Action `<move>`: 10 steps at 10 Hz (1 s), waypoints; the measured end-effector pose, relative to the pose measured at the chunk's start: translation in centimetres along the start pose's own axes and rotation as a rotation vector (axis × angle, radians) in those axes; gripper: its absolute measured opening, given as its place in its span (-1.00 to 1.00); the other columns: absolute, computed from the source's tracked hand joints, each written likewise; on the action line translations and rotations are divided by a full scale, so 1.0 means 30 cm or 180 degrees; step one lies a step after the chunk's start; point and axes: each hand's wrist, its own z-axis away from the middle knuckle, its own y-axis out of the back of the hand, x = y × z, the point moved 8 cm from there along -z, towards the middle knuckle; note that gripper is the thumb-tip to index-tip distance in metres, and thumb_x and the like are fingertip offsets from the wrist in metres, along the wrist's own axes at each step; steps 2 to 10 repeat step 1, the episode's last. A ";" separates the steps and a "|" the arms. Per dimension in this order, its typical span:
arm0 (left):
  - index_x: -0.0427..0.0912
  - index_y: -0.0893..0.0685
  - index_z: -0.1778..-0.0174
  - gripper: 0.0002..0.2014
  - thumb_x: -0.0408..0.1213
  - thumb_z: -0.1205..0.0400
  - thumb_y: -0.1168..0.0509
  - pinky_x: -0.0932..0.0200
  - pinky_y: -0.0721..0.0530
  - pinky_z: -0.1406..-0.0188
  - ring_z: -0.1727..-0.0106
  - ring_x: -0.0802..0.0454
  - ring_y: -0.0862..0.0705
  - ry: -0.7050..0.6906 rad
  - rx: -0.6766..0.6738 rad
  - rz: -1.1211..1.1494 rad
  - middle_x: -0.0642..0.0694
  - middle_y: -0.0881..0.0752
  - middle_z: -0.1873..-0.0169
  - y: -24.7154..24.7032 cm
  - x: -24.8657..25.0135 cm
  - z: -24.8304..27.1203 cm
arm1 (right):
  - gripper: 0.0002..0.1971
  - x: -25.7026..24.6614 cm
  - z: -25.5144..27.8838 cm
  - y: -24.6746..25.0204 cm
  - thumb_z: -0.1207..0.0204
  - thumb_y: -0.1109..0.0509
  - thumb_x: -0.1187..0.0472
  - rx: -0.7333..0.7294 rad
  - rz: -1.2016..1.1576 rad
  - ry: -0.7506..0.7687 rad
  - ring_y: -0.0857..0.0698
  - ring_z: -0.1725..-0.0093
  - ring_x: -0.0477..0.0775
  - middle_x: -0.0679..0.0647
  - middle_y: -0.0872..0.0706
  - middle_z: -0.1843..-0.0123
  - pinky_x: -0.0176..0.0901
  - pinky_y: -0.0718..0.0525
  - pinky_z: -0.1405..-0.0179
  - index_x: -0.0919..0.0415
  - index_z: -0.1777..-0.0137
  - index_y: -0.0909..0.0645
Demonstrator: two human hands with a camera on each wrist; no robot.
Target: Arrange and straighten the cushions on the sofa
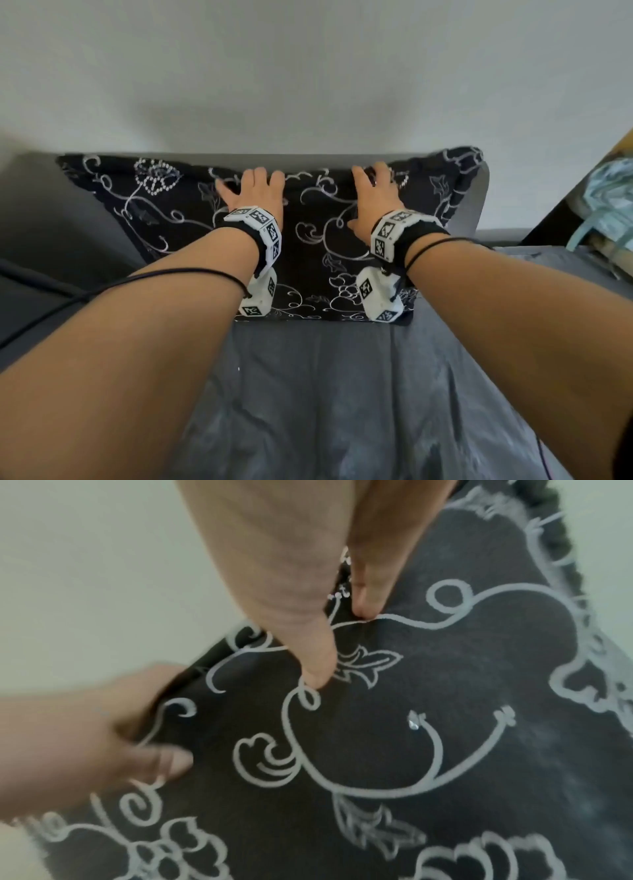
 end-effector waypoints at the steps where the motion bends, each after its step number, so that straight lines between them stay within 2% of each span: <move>1: 0.13 0.22 -0.68 -0.07 -0.53 -0.59 -0.21 -0.59 0.03 -0.52 -0.69 -0.28 0.34 0.0343 -0.0429 0.0263 -0.01 0.33 -0.69 -0.084 -0.067 0.017 | 0.03 0.028 -0.008 -0.080 -0.48 -0.43 0.43 -0.0439 -0.0577 0.0002 -0.08 -0.72 0.22 0.08 0.22 -0.76 0.05 -0.37 -0.58 0.04 -0.72 0.24; 10: 0.13 0.22 -0.68 -0.07 -0.53 -0.59 -0.21 -0.59 0.03 -0.52 -0.69 -0.28 0.34 0.0343 -0.0429 0.0263 -0.01 0.33 -0.69 -0.084 -0.067 0.017 | 0.03 0.028 -0.008 -0.080 -0.48 -0.43 0.43 -0.0439 -0.0577 0.0002 -0.08 -0.72 0.22 0.08 0.22 -0.76 0.05 -0.37 -0.58 0.04 -0.72 0.24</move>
